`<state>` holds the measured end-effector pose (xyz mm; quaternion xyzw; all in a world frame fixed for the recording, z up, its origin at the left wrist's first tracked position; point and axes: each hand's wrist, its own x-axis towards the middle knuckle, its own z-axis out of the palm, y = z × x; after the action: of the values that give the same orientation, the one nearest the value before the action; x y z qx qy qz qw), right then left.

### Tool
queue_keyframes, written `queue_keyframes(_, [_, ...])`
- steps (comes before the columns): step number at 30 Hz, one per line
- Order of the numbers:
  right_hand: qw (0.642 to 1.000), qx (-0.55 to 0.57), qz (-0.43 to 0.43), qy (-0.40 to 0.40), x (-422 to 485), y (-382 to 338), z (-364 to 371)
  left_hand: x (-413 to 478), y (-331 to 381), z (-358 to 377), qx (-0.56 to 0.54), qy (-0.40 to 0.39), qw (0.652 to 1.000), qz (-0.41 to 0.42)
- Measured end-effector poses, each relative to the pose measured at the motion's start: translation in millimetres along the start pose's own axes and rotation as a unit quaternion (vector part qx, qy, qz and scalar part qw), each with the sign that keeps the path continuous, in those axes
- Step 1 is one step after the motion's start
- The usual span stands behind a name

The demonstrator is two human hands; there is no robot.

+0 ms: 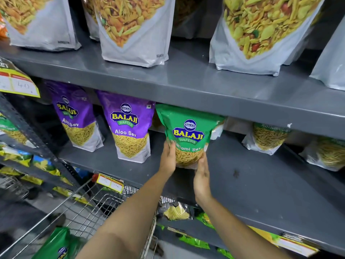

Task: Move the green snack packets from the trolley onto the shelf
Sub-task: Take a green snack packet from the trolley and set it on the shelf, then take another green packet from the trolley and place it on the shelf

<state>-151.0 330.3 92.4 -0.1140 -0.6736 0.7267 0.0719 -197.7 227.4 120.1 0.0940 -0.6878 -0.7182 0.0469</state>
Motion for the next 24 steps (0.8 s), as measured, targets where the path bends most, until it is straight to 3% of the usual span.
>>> queue_keyframes(11, [0.997, -0.080, -0.019, 0.002, -6, 3, -3, 6, -4, -1, -0.008, 0.003, 1.000, -0.011])
queue_keyframes(14, [0.992, -0.093, -0.043, 0.078, -9, 0, -6, -14, 1, -8, 0.016, 0.050, 0.999, 0.005])
queue_keyframes(16, [0.980, -0.077, -0.105, 0.150, -18, -1, -5, -43, 1, -18, 0.004, 0.106, 0.994, 0.030])
queue_keyframes(18, [0.971, -0.076, -0.151, 0.167, -38, 3, 6, -83, -3, -44, -0.009, 0.165, 0.984, 0.071])
queue_keyframes(19, [0.970, -0.083, -0.174, 0.147, -49, 4, 11, -101, -9, -58, -0.011, 0.198, 0.977, 0.076])
queue_keyframes(21, [0.967, -0.102, -0.233, 0.023, -83, 17, 47, -143, -31, -111, -0.014, 0.328, 0.943, 0.053])
queue_keyframes(24, [0.944, -0.141, -0.275, -0.115, -114, 39, 81, -185, -74, -158, -0.005, 0.428, 0.903, -0.043])
